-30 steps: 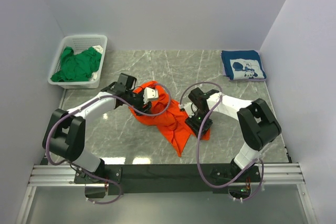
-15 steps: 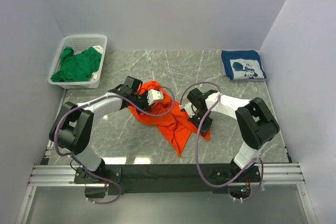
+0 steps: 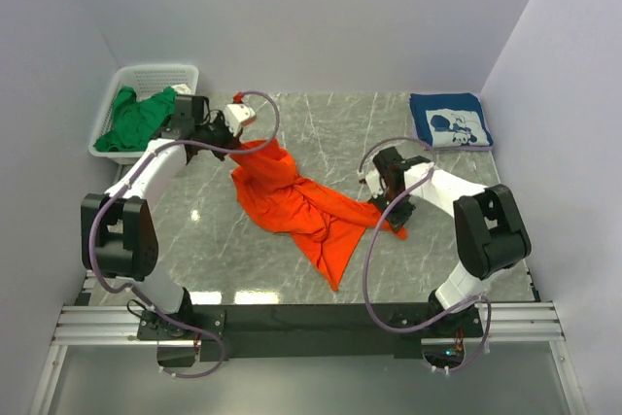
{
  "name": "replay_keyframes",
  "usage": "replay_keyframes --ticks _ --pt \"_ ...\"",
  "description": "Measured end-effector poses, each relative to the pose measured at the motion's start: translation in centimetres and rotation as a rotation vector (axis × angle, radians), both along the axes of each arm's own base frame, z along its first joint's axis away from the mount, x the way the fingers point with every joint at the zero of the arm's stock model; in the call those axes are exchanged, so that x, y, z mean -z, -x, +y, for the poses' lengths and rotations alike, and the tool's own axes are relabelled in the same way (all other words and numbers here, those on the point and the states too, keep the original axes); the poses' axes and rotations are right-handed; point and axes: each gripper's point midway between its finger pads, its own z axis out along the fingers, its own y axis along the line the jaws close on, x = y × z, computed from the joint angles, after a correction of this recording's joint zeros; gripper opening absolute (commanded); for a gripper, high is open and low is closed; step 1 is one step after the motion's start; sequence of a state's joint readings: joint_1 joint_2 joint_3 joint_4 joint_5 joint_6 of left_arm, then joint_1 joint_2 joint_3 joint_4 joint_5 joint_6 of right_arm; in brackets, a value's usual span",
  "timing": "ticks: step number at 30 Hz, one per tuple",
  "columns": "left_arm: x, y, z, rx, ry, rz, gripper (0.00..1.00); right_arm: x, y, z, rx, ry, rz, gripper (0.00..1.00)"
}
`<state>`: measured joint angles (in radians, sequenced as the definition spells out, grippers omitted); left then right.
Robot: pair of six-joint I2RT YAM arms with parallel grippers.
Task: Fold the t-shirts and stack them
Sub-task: Flatten the tshirt out
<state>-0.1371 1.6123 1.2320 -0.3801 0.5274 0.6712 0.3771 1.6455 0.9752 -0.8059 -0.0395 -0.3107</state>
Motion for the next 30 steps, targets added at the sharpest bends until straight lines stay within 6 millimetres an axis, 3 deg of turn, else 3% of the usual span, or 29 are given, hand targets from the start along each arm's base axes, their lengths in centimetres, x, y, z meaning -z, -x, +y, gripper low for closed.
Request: replay_keyframes --ticks 3,7,11,17,23,30 --pt "-0.8 -1.1 0.8 -0.034 0.025 -0.004 0.01 -1.0 -2.0 -0.5 0.036 -0.005 -0.051 0.0" --pt "0.0 -1.6 0.8 -0.059 0.045 0.028 0.01 -2.1 -3.9 -0.7 0.053 -0.016 -0.104 0.0" --pt "-0.1 -4.0 1.3 -0.126 0.088 0.071 0.01 -2.8 -5.1 -1.5 0.072 -0.019 -0.134 0.0" --pt "-0.9 -7.0 4.8 -0.316 0.202 0.134 0.01 -4.6 -7.6 -3.7 0.128 -0.009 -0.2 0.0" --pt "-2.5 -8.1 7.2 -0.478 0.365 0.198 0.01 -7.8 -11.0 -4.3 0.142 -0.02 -0.31 0.0" --pt "-6.6 -8.2 7.4 -0.548 0.533 0.237 0.01 -12.6 -14.9 -5.3 0.179 -0.039 -0.44 0.0"
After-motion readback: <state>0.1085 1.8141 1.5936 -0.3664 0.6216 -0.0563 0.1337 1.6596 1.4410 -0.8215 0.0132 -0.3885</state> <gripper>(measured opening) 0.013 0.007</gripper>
